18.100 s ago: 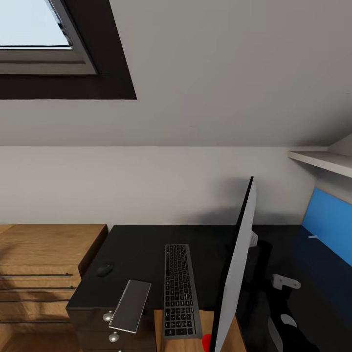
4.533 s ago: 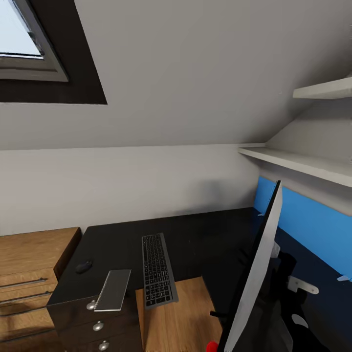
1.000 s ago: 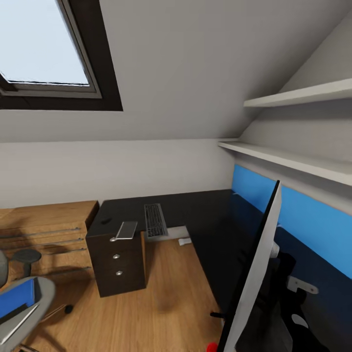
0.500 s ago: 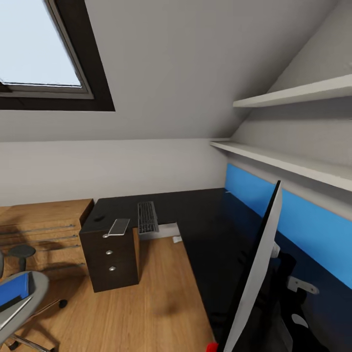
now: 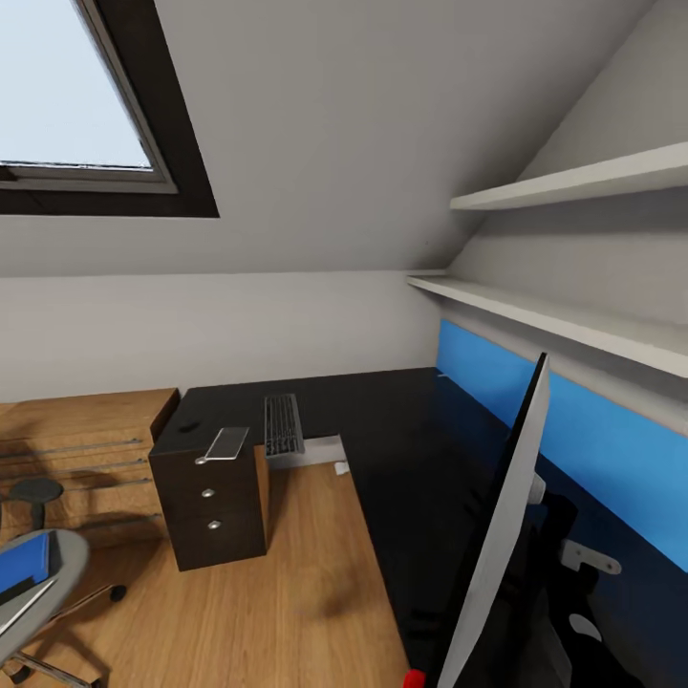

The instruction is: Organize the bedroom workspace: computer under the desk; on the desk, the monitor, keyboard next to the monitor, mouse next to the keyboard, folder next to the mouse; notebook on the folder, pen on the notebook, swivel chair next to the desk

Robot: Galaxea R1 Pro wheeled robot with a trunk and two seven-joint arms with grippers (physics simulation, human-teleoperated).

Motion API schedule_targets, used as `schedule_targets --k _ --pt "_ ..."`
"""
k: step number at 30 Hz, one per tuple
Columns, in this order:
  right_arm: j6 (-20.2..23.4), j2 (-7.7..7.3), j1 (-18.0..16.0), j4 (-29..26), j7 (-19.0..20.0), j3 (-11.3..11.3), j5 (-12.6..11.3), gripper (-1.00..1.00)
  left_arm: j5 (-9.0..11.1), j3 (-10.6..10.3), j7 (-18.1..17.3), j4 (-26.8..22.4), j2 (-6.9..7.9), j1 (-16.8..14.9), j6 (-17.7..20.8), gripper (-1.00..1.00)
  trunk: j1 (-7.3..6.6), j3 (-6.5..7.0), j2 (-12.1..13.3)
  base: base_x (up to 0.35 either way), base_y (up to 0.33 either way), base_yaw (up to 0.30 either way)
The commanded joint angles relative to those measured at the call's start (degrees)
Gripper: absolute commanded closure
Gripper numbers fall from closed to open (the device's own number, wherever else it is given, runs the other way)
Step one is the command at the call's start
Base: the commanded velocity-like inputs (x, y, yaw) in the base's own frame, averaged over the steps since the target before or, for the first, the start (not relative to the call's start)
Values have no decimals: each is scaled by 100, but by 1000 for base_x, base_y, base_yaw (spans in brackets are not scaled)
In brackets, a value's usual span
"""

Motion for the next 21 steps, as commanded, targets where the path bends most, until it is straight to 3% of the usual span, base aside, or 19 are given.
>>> schedule_targets --k 1,21 --pt "-11 1 -11 -2 -26 -18 91 100 60 -49 44 1 6 -6 -32 -100 1 -10 -12 0 -5 0" --pt "-16 5 -11 -1 -27 -17 94 100 67 -48 44 1 6 -3 -36 -100 1 -10 -12 53 -24 0"
